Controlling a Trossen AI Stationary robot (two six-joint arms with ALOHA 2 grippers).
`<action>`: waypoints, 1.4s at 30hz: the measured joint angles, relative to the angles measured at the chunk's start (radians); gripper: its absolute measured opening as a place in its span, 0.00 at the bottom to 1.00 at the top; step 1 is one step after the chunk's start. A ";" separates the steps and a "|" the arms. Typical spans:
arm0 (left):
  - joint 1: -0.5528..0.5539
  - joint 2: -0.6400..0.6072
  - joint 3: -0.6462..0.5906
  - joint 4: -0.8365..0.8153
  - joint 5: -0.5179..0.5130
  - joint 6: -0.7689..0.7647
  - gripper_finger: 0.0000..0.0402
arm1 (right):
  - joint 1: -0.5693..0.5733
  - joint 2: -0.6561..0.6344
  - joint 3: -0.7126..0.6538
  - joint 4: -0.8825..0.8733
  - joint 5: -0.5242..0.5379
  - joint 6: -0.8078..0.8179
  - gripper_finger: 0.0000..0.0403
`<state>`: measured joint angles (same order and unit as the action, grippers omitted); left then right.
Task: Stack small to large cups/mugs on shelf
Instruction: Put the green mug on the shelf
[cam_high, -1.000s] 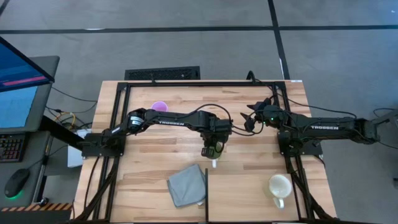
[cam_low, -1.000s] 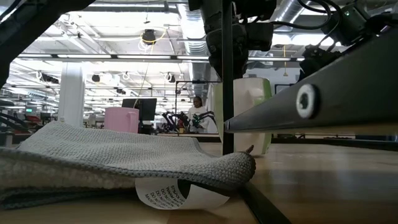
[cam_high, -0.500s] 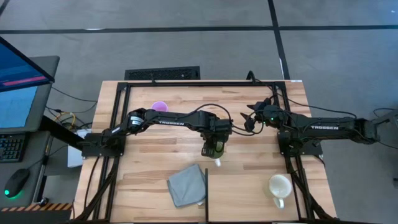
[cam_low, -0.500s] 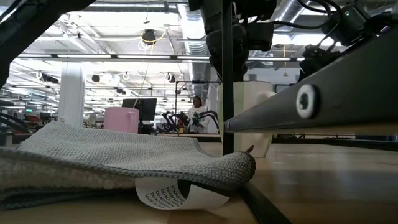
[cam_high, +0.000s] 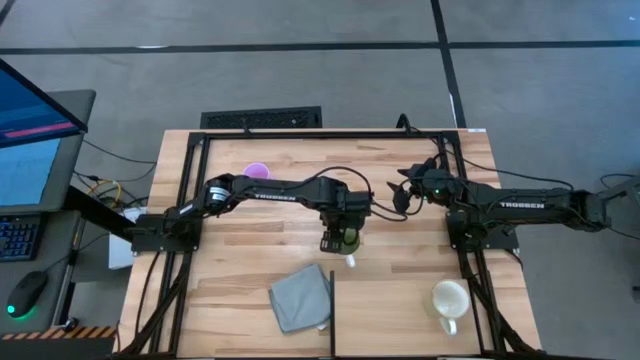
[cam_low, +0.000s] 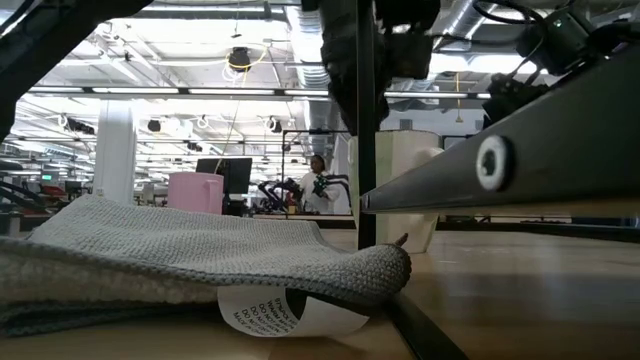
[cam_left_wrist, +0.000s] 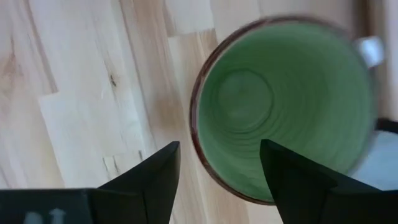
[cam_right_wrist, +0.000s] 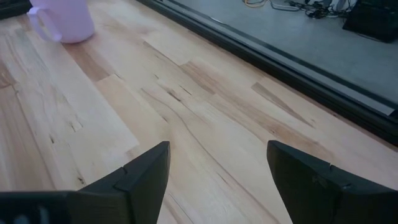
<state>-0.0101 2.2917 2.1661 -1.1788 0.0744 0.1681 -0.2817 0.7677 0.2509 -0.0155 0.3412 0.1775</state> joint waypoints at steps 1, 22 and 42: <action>0.000 -0.002 0.012 0.002 0.000 -0.005 0.53 | 0.000 0.000 0.000 -0.003 0.000 0.000 0.73; 0.056 -0.272 0.174 -0.132 -0.012 0.035 0.53 | 0.001 0.000 0.000 -0.025 -0.003 0.008 0.73; -0.012 -1.014 -0.483 0.208 -0.349 -0.123 0.53 | 0.071 0.000 0.000 -0.036 -0.003 0.017 0.73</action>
<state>-0.0224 1.2774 1.6833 -0.9711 -0.2743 0.0446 -0.2110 0.7677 0.2508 -0.0517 0.3382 0.1940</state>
